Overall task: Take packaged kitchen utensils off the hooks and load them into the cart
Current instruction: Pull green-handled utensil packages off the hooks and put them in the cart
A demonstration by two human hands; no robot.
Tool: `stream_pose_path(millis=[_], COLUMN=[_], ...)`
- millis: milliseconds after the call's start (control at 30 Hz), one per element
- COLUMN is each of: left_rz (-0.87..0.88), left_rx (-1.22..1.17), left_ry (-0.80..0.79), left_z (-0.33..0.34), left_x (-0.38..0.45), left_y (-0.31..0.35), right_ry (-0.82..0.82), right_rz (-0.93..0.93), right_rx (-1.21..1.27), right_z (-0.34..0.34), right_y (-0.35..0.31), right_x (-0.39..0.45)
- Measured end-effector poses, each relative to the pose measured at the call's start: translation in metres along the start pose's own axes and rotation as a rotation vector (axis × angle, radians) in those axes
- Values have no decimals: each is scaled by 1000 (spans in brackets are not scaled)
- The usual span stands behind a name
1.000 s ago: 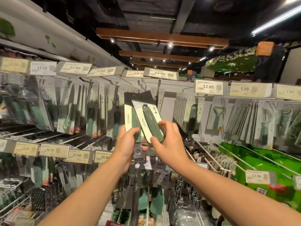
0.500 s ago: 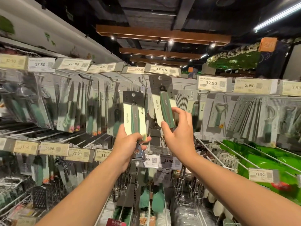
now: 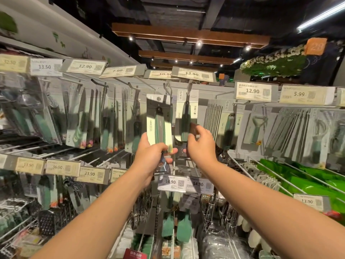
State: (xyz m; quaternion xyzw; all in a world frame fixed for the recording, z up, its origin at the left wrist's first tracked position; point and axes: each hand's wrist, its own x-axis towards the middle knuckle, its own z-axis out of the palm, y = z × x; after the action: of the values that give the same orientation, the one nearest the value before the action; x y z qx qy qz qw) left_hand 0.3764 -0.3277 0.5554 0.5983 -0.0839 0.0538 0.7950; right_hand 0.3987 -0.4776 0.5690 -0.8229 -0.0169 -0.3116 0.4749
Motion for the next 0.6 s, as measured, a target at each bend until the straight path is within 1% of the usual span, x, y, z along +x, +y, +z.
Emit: stream_pose_path(millis=[100,167,233,300,433,533,600], left_rz=[8,0,-2,-11,-17,-9,-14], left_rx=[-5,-21,-24,-34,-79,-74,-67], left_ry=[4,-4,-17,-28,-45,-45,-41], left_z=[-1,-3,-7,-12,-20,-24,-25], left_x=[4,8,11,14,19,20,20], left_y=[4,5,5,4,8,11,12], right_ry=[-28,-64,-96,-124,-179,-192,-195], right_rz=[160,269,328,331,327,340,324], right_rx=[91,235,373,399,345,397,387], right_z=[6,8,10,13,18,20,20], right_y=[9,14,17,19,32,38,40], right_x=[24,38,50,58,74,80,80])
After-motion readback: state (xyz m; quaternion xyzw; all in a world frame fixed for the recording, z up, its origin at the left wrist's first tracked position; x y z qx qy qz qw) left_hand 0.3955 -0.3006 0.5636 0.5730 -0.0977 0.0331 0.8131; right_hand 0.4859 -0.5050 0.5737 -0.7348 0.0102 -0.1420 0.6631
